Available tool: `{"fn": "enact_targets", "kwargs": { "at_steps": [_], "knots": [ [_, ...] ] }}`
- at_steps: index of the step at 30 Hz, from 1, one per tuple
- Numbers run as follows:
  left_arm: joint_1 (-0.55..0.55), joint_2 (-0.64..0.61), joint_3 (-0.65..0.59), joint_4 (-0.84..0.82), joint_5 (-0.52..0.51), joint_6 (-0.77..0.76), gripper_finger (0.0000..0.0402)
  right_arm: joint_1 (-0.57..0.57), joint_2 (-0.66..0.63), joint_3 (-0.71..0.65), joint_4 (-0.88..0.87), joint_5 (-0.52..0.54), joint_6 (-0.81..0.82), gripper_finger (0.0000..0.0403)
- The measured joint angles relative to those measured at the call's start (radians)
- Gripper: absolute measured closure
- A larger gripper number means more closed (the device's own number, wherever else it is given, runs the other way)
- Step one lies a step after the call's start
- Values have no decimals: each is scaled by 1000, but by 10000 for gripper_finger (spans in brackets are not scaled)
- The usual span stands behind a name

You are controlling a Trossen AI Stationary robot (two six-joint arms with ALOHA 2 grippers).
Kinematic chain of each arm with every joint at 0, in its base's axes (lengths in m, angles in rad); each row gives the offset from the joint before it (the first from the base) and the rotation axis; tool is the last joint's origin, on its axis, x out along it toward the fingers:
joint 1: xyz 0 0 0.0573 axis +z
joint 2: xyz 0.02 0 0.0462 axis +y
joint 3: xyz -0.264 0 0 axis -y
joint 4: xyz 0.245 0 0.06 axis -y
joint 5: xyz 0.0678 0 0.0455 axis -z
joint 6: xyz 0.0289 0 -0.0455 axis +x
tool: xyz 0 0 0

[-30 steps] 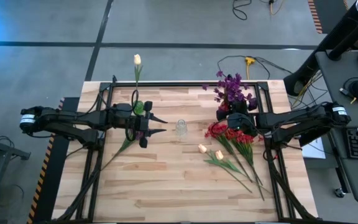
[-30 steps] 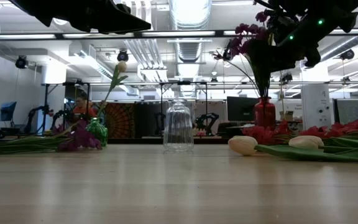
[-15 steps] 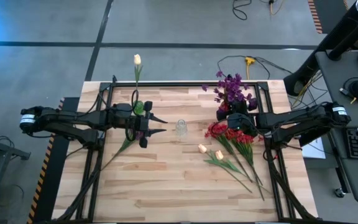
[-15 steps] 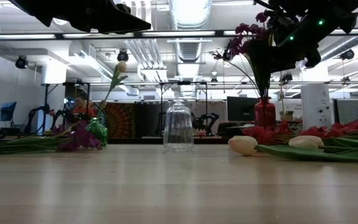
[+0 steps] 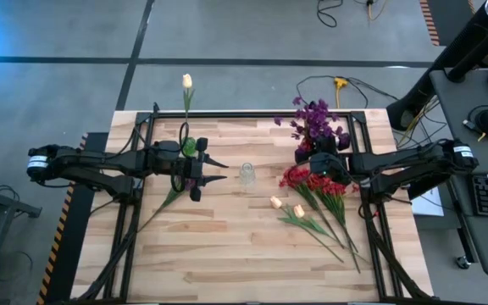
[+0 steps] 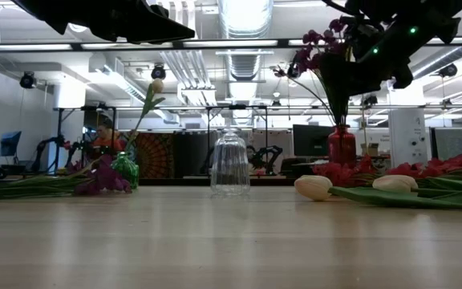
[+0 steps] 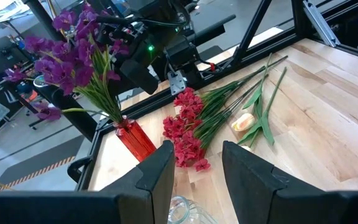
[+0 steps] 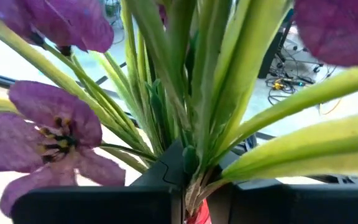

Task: Sort flowers into vase by color
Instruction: Put the bottom violet flowers into the red vase

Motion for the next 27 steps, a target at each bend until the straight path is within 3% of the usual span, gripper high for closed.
{"fn": "enact_targets", "kwargs": {
  "at_steps": [22, 27],
  "knots": [
    [0, 0, 0, 0, 0, 0, 283, -43, 0, -11, -3, -46, -4, 374],
    [0, 0, 0, 0, 0, 0, 283, -43, 0, -8, -6, -51, -24, 349]
  ]
}}
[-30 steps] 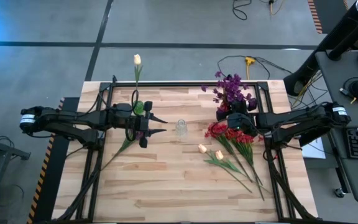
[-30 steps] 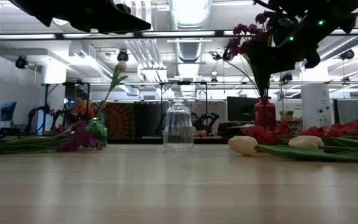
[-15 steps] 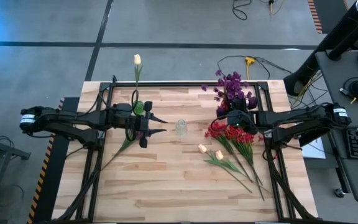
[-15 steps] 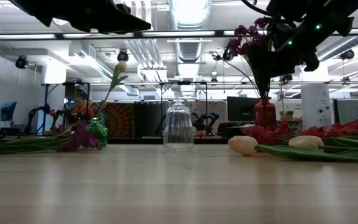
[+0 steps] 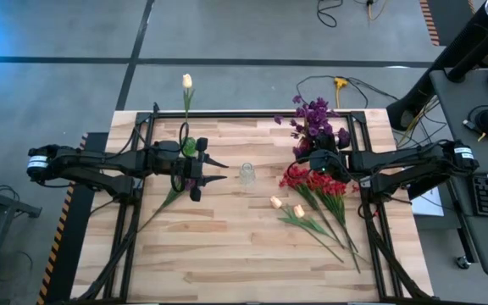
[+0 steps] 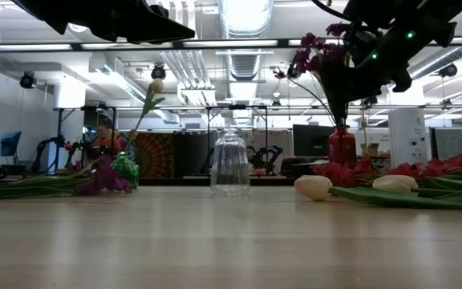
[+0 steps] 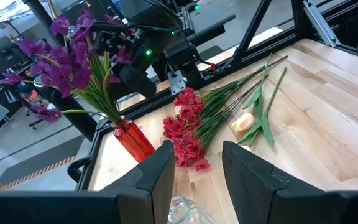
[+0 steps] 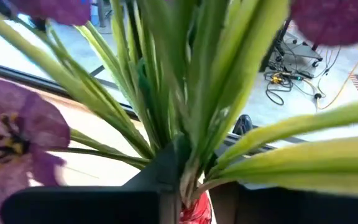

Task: Sort flowers into vase by color
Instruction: Put the bottom violet flowers into the red vase

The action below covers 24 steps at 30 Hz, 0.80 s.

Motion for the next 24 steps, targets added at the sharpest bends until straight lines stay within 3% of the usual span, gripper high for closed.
{"fn": "enact_targets", "kwargs": {
  "at_steps": [13, 24],
  "knots": [
    [0, 0, 0, -6, -4, 0, 283, 3, -20, 39, -17, -49, -7, 204],
    [0, 0, 0, -10, -52, 0, 283, 4, -22, 84, -96, -49, -13, 151]
  ]
}}
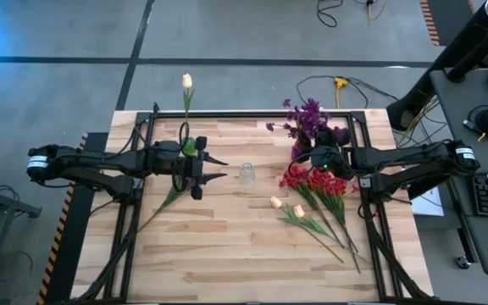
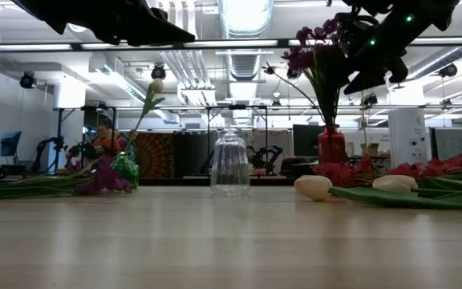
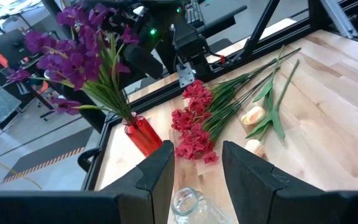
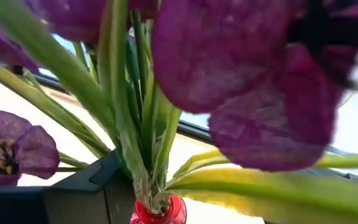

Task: Sort flowers into vase by color
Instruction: Put the bottom violet flowers into the red vase

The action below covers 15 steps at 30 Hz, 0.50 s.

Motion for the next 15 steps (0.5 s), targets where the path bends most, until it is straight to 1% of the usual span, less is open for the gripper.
{"fn": "enact_targets", "kwargs": {
  "at_steps": [4, 10, 15],
  "knots": [
    [0, 0, 0, -3, -4, 0, 283, 0, 0, 18, -37, 0, -1, 145],
    [0, 0, 0, -4, -3, 0, 283, 5, 0, 63, -103, -2, 2, 149],
    [0, 0, 0, -4, -3, 0, 283, 5, 0, 99, -152, -50, 12, 146]
  ]
}}
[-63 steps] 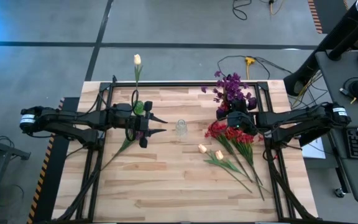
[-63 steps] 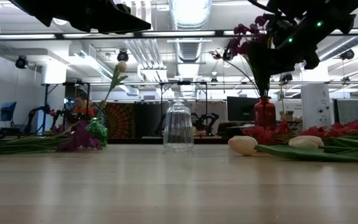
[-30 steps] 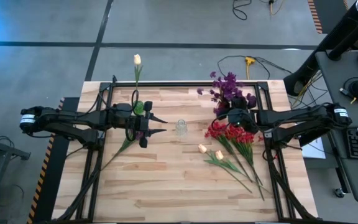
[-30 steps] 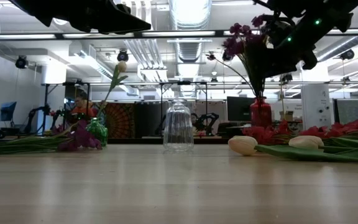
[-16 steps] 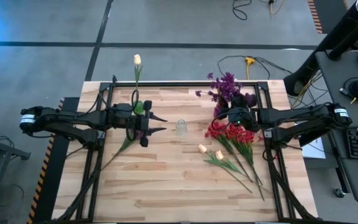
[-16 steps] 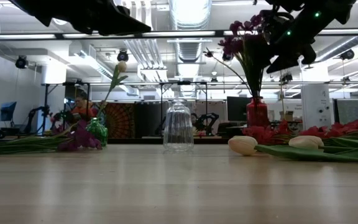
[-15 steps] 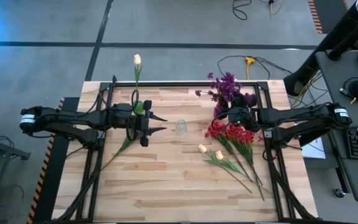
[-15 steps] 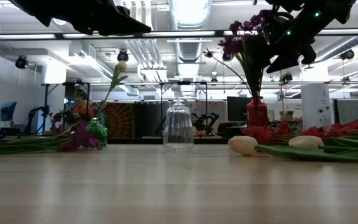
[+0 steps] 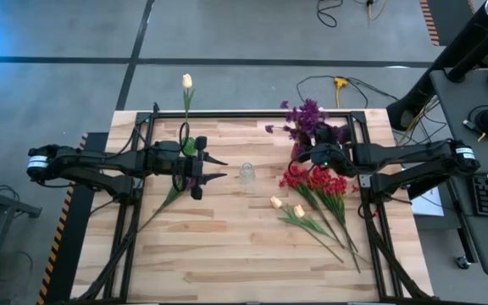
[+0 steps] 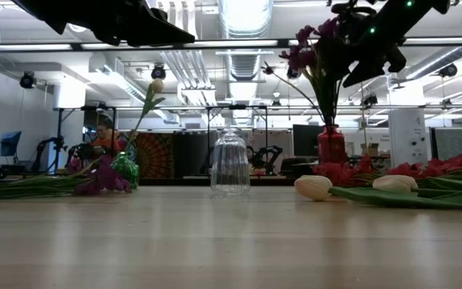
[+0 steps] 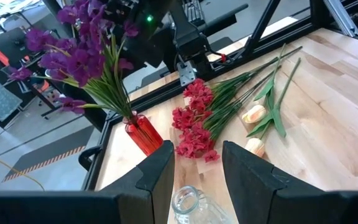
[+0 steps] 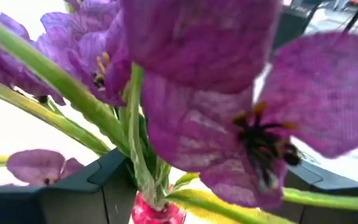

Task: Sort flowers into vase by color
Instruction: Put the bottom violet flowers into the red vase

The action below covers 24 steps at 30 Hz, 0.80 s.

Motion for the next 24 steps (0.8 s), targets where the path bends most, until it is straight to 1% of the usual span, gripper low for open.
{"fn": "enact_targets", "kwargs": {
  "at_steps": [3, 8, 16, 24],
  "knots": [
    [0, 0, 0, 0, 0, 0, 283, 0, 0, 26, -40, -34, 8, 142],
    [0, 0, 0, 0, 0, 0, 283, 0, 0, 69, -101, -55, 13, 138],
    [0, 0, 0, -2, 0, 0, 283, 4, 0, 170, -329, -81, 109, 140],
    [0, 0, 0, -2, 0, 0, 283, 6, 0, 243, -402, -132, 113, 141]
  ]
}}
